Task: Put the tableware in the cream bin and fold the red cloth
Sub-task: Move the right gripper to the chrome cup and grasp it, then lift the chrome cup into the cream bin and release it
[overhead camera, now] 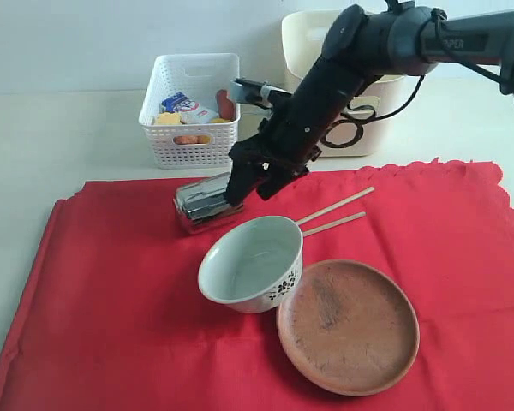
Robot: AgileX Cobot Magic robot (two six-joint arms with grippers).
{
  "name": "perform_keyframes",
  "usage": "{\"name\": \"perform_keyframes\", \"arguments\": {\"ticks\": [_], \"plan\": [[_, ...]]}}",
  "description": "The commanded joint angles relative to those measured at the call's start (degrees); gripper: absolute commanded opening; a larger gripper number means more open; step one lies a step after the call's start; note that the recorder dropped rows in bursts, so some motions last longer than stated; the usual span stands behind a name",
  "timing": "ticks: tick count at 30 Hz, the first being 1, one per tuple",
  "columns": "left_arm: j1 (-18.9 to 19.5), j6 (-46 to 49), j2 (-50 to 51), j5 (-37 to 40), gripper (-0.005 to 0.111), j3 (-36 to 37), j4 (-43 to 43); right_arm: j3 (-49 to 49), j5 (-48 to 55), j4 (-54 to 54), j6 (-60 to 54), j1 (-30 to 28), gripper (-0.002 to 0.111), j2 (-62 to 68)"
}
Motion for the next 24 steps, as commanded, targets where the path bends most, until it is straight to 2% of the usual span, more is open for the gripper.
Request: {"name": "perform_keyframes", "arguments": {"ticks": [1, 8, 15, 19, 24], "plan": [[0.0, 0.3, -0.4, -0.1, 0.000, 0.2, 0.0, 0.3, 1.8, 6.9, -5.3, 0.0, 0.064, 0.2], [0.0, 0.3, -0.4, -0.1, 0.000, 0.2, 0.0, 0.3, 2.1, 14.4, -10.1, 0.1, 0.064, 0.8], [0.0, 0.3, -0.4, -0.1, 0.000, 0.2, 0.0, 0.3, 3.3, 15.8, -10.2, 0.1, 0.060, 4.0], [0.0, 0.3, -0.4, -0.1, 0.000, 0.2, 0.0, 0.3, 4.4, 18.9, -12.0, 0.1, 0.045, 5.6], [0.0, 0.3, -0.4, -0.1, 0.000, 0.2, 0.0, 0.3, 4.4, 23.6, -15.4, 0.1, 0.018, 5.8]]}}
